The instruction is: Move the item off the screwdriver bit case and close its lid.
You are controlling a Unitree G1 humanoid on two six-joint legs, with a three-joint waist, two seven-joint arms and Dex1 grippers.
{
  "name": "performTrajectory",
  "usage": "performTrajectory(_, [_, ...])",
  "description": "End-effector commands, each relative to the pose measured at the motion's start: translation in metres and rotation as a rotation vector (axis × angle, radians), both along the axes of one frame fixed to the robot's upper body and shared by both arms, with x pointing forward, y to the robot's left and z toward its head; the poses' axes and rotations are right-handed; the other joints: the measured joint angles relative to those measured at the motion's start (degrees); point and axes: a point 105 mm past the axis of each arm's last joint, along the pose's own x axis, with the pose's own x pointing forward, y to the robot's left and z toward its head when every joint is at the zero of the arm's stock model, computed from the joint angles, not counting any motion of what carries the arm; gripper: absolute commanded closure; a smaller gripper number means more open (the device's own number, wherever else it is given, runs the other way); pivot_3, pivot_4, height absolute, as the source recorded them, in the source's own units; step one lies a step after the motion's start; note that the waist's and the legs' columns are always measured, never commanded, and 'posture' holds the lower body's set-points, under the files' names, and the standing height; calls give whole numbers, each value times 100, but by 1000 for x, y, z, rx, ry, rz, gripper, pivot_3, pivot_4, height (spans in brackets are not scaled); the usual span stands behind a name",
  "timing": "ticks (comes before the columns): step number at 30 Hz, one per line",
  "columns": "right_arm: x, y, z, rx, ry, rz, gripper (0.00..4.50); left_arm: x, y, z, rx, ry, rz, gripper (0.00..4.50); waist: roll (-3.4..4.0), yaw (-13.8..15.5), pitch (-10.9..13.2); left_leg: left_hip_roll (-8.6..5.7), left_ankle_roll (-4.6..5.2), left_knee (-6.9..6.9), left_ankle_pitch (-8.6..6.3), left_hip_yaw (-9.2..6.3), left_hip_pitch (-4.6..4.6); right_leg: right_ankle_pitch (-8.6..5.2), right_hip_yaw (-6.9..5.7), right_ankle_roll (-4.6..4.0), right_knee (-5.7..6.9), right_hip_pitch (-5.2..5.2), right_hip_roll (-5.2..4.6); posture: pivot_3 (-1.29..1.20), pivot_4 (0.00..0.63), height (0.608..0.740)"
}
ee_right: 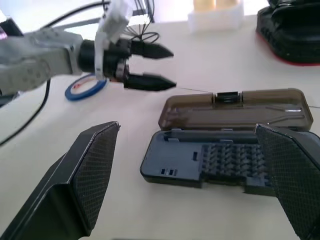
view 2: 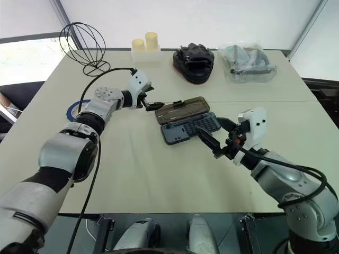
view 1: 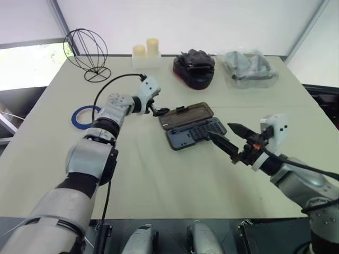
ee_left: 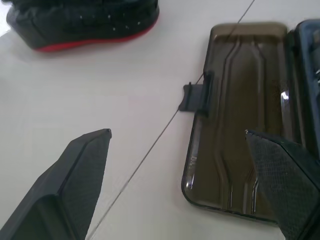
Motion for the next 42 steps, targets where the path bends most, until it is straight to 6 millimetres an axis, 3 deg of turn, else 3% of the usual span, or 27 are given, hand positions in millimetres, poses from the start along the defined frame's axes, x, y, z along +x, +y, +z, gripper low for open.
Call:
performTrajectory(1, [-7,3,11,13,-60,-25,0,3,3,-7,38,10,53,49,0,35,0,-1,0,0,0,0,0,0,0,0,0,-1,0,0,150,740])
performTrajectory(4, [-10,4,11,19,-64,-48,0,0,1,-31,63,68,94,49,0,57,0,-1,0,0,0,0,1,0,0,0,0,-1,3,0,150,740])
performTrajectory(8, [-13,3,12,15,-68,-70,0,-4,-3,-45,72,105,102,49,-6,75,-6,-3,0,2,0,0,5,0,0,0,0,5,1,0,150,740])
performTrajectory(10, [-14,0,12,10,-66,-83,0,-5,-5,-49,79,112,114,886,-6,78,-7,-4,0,2,0,0,6,0,0,0,0,6,1,0,150,740])
performTrajectory(17, [-18,-4,8,3,-50,-103,0,-9,-8,-62,184,117,77,4438,-4,52,-11,1,0,-5,0,4,14,0,4,0,2,6,4,0,150,740])
performTrajectory(24, [-15,-3,6,2,-46,-102,0,0,-8,-40,85,70,126,4438,-5,70,-13,-1,0,-2,0,4,14,0,4,0,0,10,5,0,150,740])
performTrajectory(34, [-12,-3,5,1,-46,-98,0,-5,-16,-45,165,101,63,4438,-5,70,-13,-1,0,-2,0,4,13,0,5,0,0,10,15,0,150,740])
performTrajectory(40, [-15,-4,3,7,-42,-116,0,-3,-15,-42,281,46,42,1628,-5,82,-13,-1,0,0,0,3,13,0,5,0,0,11,15,0,150,740])
performTrajectory(42, [-15,-4,3,9,-43,-119,0,-4,-17,-42,282,51,41,1628,-6,77,-13,-1,0,-1,0,3,13,0,5,0,0,11,15,0,150,740])
